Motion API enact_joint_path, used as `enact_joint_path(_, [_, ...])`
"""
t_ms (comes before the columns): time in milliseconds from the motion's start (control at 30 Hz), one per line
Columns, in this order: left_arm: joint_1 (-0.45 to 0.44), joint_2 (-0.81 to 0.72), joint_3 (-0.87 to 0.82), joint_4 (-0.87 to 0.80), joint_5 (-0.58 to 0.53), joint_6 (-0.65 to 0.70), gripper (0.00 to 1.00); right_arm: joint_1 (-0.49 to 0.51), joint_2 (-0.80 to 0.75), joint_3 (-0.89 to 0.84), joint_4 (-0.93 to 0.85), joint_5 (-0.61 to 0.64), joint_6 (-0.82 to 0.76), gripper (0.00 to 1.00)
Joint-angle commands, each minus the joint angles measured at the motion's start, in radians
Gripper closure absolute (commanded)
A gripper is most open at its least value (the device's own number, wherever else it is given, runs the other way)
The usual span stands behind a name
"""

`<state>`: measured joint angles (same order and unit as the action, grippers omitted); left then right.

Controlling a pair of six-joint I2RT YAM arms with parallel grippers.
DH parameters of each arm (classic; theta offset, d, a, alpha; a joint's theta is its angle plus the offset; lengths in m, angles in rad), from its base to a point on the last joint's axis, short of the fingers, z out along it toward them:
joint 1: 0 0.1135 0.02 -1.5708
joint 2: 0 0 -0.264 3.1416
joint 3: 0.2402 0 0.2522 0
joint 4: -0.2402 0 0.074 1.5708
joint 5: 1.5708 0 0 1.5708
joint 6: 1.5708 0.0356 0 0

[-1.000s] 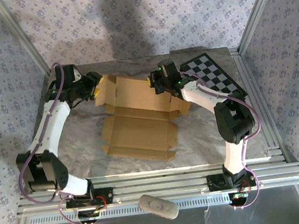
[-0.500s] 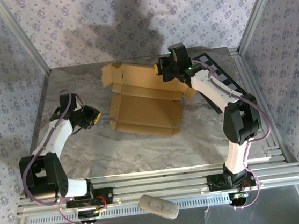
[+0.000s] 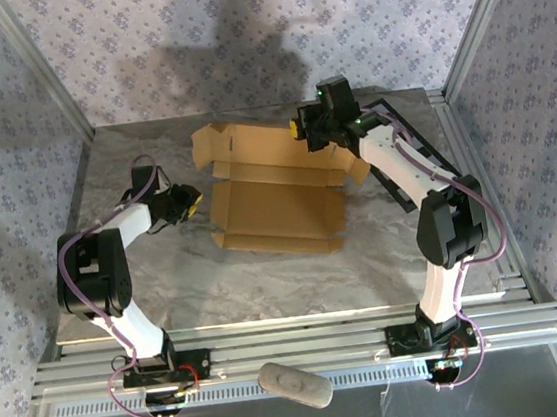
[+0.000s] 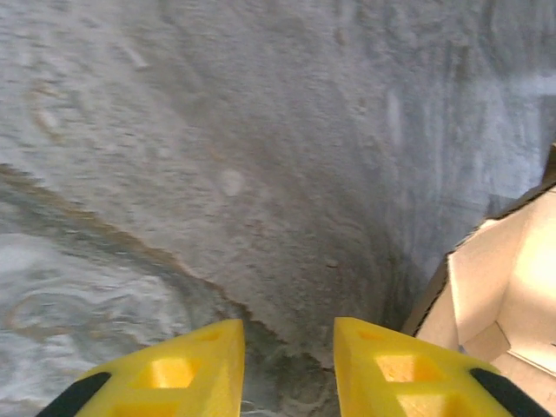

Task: Fold the paper box

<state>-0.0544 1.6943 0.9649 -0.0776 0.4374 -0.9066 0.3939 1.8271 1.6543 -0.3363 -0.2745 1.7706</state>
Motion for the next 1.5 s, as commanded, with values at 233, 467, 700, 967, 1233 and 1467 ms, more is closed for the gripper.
enact_joint_path(233, [-0.037,-0.055,0.022,-0.05,-0.004,0.068,0.72,-0.013,0.066,0.058,-0.043,-0.054,-0.084,1.0])
enact_joint_path(467, [-0.043,-0.014,-0.046,0.102,-0.039,-0.024,0.79,-0.018,0.089,0.082,-0.072,-0.081,-0.085,1.0])
enact_joint_path(700, [-0.052,0.061,-0.088,0.331,-0.033,-0.149,0.8,-0.035,0.076,0.108,-0.103,-0.096,-0.094,1.0])
enact_joint_path(967, [-0.062,0.125,-0.11,0.516,-0.026,-0.285,0.78,-0.056,-0.014,0.09,-0.122,-0.126,-0.058,1.0])
enact_joint_path(1233, [-0.043,0.257,-0.118,0.807,0.036,-0.503,0.76,-0.078,-0.079,0.043,-0.125,-0.148,-0.037,1.0])
enact_joint_path(1467, [-0.092,0.295,-0.068,0.927,0.094,-0.575,0.76,-0.093,-0.078,0.032,-0.1,-0.144,-0.031,1.0])
